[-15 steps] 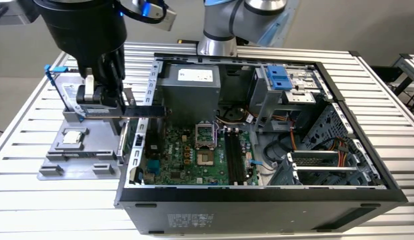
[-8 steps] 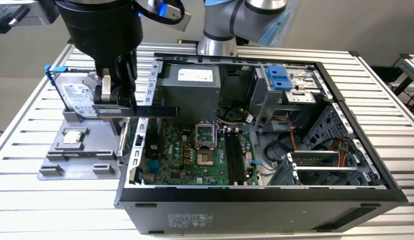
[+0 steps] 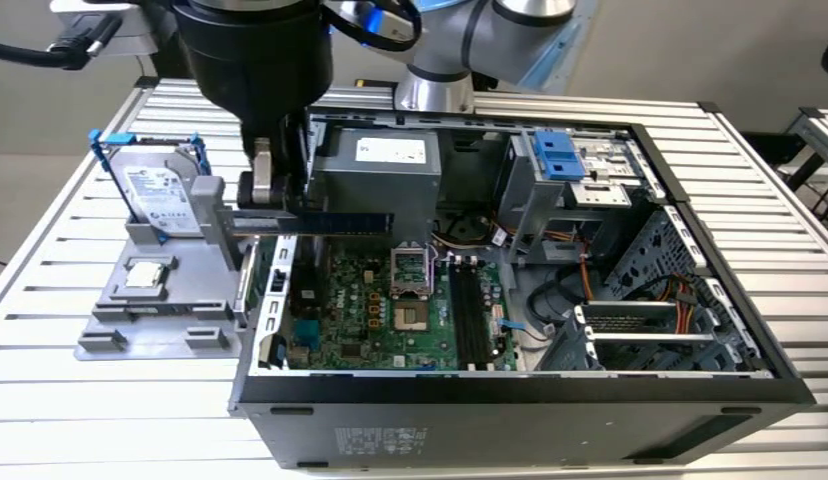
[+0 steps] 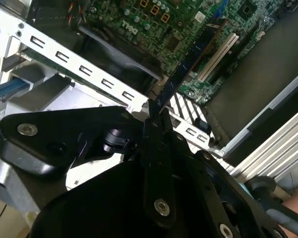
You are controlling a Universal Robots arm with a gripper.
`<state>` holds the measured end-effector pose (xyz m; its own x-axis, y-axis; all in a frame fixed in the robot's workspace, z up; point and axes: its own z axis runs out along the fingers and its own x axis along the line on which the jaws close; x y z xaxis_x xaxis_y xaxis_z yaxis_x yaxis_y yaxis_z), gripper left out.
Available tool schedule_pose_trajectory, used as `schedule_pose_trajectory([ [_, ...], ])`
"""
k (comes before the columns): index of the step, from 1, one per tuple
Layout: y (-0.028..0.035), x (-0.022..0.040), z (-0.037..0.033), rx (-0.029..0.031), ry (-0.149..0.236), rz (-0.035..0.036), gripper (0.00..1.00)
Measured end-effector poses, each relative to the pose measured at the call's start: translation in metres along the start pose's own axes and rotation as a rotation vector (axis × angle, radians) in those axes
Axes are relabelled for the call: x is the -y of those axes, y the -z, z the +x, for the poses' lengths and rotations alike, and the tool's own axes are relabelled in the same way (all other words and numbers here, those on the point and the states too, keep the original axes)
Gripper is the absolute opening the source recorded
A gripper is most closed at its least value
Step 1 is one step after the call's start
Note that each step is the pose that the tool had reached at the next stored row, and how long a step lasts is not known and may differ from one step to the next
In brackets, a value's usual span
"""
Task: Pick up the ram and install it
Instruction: 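Pick up the ram and move it above insertion slot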
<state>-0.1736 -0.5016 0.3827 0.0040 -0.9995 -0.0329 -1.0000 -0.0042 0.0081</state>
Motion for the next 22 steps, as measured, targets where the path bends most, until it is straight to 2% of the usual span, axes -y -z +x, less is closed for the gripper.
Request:
schedule_pose_trajectory([
  [22, 0.0006, 0.0706, 0.0003, 0.0000, 0.000, -0.0001, 0.00],
])
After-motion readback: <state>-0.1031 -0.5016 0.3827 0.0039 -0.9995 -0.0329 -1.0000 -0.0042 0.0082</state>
